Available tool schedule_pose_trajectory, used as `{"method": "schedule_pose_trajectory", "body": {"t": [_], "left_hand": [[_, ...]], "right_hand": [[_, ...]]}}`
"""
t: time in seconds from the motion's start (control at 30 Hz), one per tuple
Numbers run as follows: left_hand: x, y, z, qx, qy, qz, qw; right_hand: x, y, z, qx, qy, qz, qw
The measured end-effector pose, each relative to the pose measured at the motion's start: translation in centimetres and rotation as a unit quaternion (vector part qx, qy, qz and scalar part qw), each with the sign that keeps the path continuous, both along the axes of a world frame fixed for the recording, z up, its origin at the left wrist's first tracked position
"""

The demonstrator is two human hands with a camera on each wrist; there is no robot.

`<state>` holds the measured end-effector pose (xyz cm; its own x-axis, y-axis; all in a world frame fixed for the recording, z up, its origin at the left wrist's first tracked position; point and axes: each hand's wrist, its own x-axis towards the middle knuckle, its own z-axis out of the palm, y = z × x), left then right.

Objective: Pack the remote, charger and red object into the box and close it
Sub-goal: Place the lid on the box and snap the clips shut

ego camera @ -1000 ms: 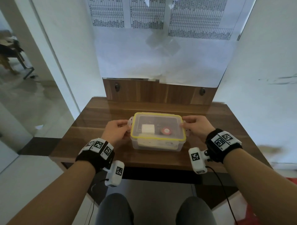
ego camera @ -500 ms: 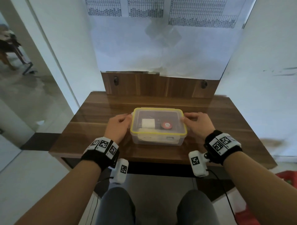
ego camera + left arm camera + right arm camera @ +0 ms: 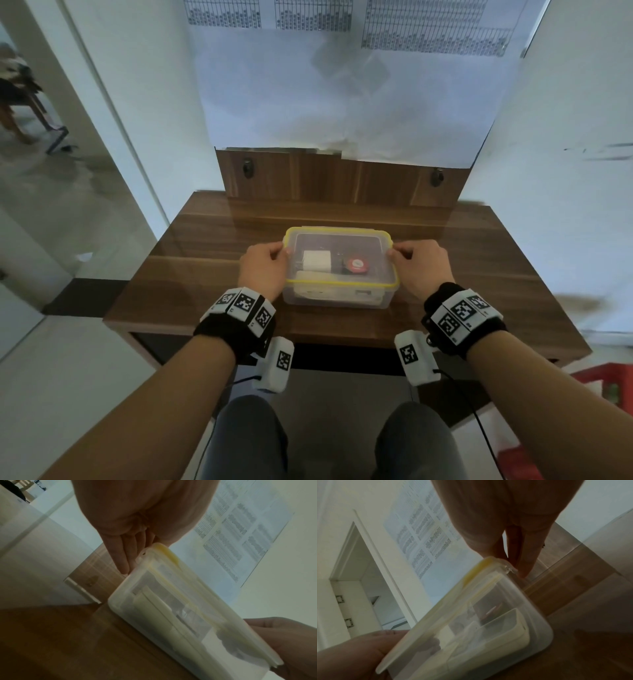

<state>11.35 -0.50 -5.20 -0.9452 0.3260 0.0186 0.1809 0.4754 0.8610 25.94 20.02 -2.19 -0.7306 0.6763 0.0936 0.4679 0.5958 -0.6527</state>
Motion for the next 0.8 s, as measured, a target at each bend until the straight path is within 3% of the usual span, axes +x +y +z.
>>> {"method": "schedule_pose_trajectory", "body": {"t": [0.27, 0.43, 0.63, 0.8], "left_hand": [[0.1, 0.5, 0.4, -0.079, 0.015, -0.016, 0.997], [0.1, 0.4, 0.3, -0.055, -0.004, -0.001, 0.998], [0.5, 0.6, 0.7, -0.096, 0.017, -0.006, 0.995], [0.5, 0.1, 0.4, -0.108, 0.037, -0.046, 0.992]], "right_hand": [[0.0, -0.4, -0.6, 0.069, -0.014, 0.022, 0.997], [-0.1, -0.5, -0.6, -0.003, 0.022, -0.014, 1.000], [-0.6, -0.6, -0.8, -0.062, 0.051, -0.058, 0.995], [-0.1, -0.1, -1.1, -0.073, 0.049, -0.037, 0.995]]}}
